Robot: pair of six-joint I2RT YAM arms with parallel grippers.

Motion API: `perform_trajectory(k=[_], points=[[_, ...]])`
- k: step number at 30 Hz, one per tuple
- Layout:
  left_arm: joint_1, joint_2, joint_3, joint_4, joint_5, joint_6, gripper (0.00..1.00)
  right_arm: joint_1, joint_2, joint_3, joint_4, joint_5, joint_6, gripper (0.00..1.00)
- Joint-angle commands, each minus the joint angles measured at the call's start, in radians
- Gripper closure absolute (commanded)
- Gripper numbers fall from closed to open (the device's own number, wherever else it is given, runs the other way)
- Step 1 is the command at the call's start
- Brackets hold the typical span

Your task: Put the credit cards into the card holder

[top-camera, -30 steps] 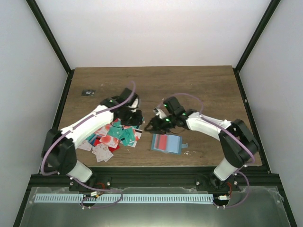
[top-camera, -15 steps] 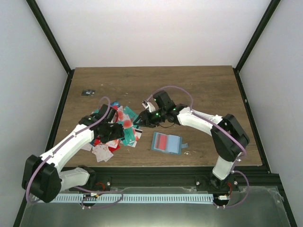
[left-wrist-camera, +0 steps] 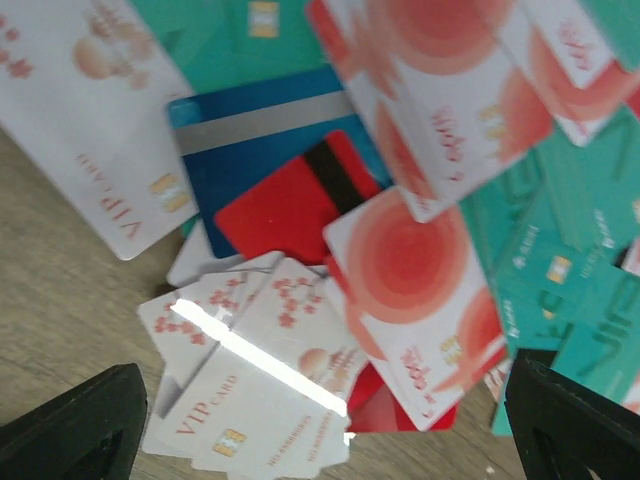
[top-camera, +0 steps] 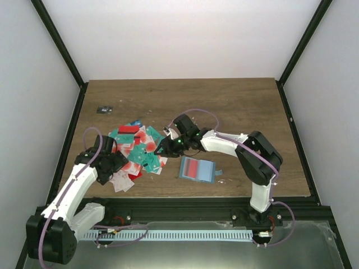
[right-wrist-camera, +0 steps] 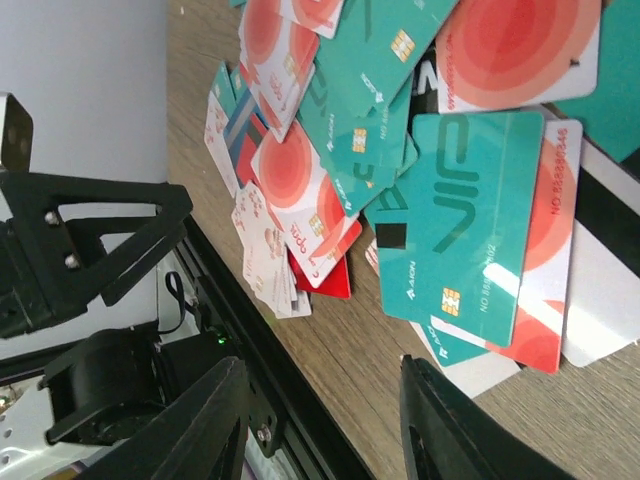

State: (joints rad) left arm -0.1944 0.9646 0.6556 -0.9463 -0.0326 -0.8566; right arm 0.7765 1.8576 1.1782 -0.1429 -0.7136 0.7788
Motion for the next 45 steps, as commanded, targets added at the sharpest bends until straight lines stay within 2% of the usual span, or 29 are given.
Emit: perform_trajectory(k=[1, 8, 14, 21, 27, 30, 35, 39, 45], points=[[0.062, -0.028, -0.073, 0.036, 0.001, -0.073, 0.00, 0.007, -0.028, -0.042, 0.041, -0.004, 0.010, 0.56], [0.092, 0.065, -0.187, 0.201, 0.136, -0.038, 0.00, 0.004, -0.075, -0.104, 0.036, 0.010, -0.013, 0.56], [0.067, 0.126, -0.233, 0.313, 0.258, -0.040, 0.06, -0.022, -0.114, -0.153, 0.027, 0.024, -0.030, 0.56], [-0.097, 0.180, -0.229, 0.397, 0.297, -0.122, 0.13, -0.051, -0.133, -0.213, 0.054, 0.020, -0.028, 0.57], [-0.252, 0.310, -0.181, 0.530, 0.378, -0.136, 0.18, -0.061, -0.135, -0.230, 0.070, 0.017, -0.023, 0.57], [-0.298, 0.338, -0.094, 0.497, 0.370, -0.081, 0.20, -0.065, -0.129, -0.224, 0.084, -0.001, -0.021, 0.57], [-0.289, 0.220, 0.022, 0.264, 0.177, -0.046, 0.22, -0.062, -0.094, -0.187, 0.131, -0.066, -0.015, 0.56], [-0.234, 0.180, 0.004, 0.220, 0.145, -0.028, 0.31, -0.059, -0.029, -0.134, 0.142, -0.080, -0.028, 0.54], [-0.207, 0.203, -0.085, 0.378, 0.284, -0.016, 0.52, -0.050, 0.090, -0.036, 0.127, -0.102, -0.057, 0.54]])
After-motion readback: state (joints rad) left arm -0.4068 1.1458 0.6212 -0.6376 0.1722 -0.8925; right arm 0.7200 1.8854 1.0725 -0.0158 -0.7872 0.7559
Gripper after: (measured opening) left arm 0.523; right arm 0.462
